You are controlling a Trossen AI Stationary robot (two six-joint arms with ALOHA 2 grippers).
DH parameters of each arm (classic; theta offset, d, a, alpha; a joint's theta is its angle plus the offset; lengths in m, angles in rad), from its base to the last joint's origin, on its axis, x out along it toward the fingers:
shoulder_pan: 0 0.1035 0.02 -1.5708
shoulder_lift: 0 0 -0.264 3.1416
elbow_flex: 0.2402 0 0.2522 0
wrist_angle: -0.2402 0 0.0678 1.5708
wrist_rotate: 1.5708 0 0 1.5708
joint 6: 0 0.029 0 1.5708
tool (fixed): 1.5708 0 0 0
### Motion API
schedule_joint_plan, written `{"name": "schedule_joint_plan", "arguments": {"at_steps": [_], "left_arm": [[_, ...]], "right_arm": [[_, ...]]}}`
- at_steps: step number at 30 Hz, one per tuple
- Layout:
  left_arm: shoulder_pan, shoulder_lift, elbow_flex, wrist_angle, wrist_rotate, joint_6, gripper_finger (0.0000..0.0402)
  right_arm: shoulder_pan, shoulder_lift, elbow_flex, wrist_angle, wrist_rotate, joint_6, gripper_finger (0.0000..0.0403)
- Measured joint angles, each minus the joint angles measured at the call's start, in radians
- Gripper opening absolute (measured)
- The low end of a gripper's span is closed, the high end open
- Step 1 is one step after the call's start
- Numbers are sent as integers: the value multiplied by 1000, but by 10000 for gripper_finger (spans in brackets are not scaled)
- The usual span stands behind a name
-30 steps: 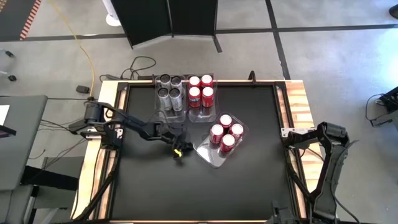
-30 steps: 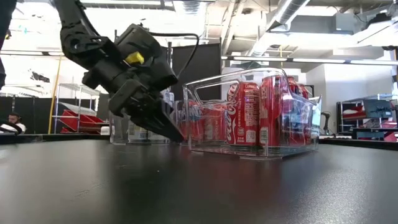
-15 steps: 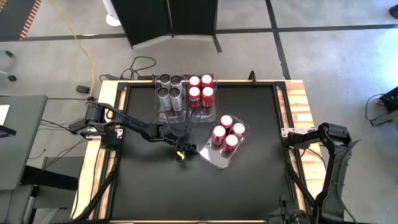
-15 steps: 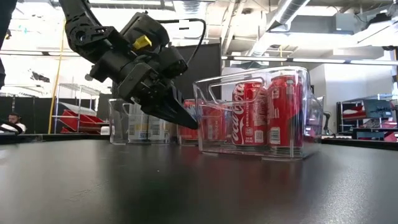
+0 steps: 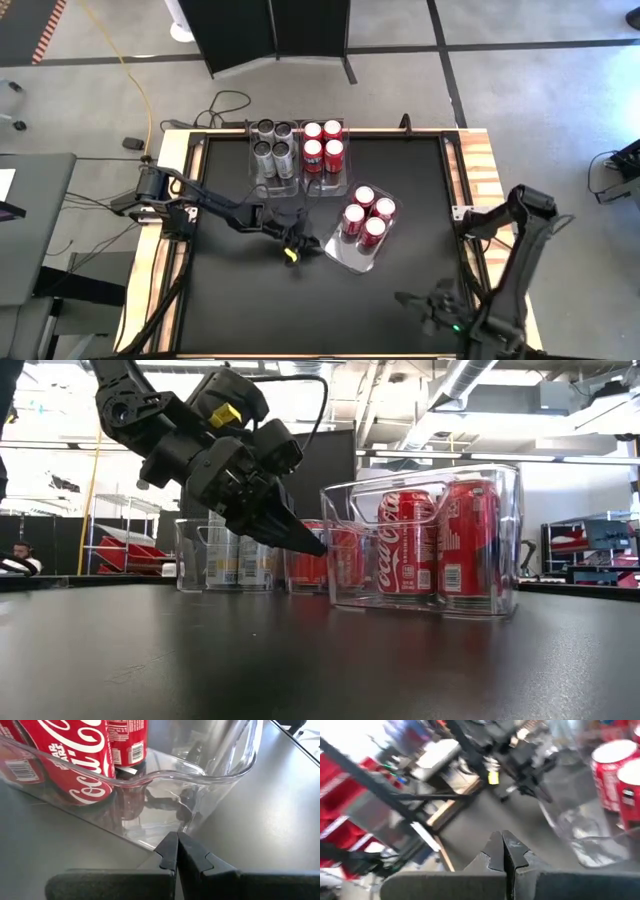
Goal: Sort soda cans
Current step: Move the bottom transparent bin to the right side of the top left transparent bin
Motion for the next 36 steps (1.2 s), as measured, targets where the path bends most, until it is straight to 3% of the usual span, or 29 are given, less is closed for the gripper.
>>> {"name": "schedule_joint_plan", "arguments": {"at_steps": [3,5,12,19,23,36], "left_arm": [[1,0,0,0,-6,-3,0],[1,0,0,2,-9,-17,0],[1,61,26,58,-25,-61,0],[-20,172,162,49,-28,-63,0],[-24,208,239,16,-27,-33,0],[-16,153,303,-140,-26,-61,0]], "right_arm": [[-62,-7,0,0,-171,-38,0],[-92,-6,0,0,-231,-39,0],[-122,-7,-78,32,-286,70,0],[-155,-4,-253,253,-360,106,0],[-182,-4,-303,254,-495,106,0],[-274,-4,-310,109,-557,56,0]]}}
